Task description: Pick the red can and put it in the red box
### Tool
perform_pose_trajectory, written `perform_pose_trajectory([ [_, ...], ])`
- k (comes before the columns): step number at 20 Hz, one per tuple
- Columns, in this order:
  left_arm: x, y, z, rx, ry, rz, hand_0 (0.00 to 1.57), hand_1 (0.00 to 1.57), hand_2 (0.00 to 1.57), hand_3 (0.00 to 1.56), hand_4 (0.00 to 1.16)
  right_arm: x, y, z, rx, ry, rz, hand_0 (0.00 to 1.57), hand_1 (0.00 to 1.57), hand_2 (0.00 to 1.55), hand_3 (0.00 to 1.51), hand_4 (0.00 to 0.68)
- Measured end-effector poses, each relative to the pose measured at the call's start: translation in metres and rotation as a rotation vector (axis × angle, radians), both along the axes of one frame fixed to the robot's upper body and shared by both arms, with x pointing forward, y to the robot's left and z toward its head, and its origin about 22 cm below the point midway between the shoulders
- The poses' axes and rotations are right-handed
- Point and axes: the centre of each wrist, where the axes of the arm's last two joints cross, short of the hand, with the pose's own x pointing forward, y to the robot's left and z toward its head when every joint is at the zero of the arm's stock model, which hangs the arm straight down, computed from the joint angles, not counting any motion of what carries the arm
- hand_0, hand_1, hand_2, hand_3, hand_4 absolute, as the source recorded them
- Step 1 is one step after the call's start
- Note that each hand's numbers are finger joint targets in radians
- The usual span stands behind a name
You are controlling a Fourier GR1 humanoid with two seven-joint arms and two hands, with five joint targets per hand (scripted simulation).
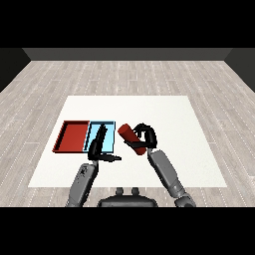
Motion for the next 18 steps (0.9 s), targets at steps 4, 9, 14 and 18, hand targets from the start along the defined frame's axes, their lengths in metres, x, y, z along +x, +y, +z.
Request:
perform_pose_trajectory([
  [4,-0.002,-0.019,-0.006,0.000,0.027,-0.032,0.00,0.00,0.00,0.00,0.00,-0.008,0.012,-0.005,0.012,0.004,-0.004,1.46,1.46,1.44,1.40,0.664],
  [9,0.002,-0.027,-0.012,-0.007,0.077,-0.055,0.00,0.00,0.00,0.00,0.00,-0.006,0.026,-0.004,0.023,0.000,0.006,1.45,1.45,1.45,1.39,0.630],
  [14,0.005,-0.042,-0.028,-0.012,0.112,-0.075,0.00,0.00,0.00,0.00,0.00,-0.015,0.034,-0.001,0.027,0.000,0.013,1.45,1.45,1.44,1.38,0.635],
  [18,0.012,-0.044,-0.038,-0.016,0.122,-0.089,0.00,0.00,0.00,0.00,0.00,-0.013,0.043,0.002,0.028,-0.009,0.021,1.45,1.45,1.43,1.38,0.637],
])
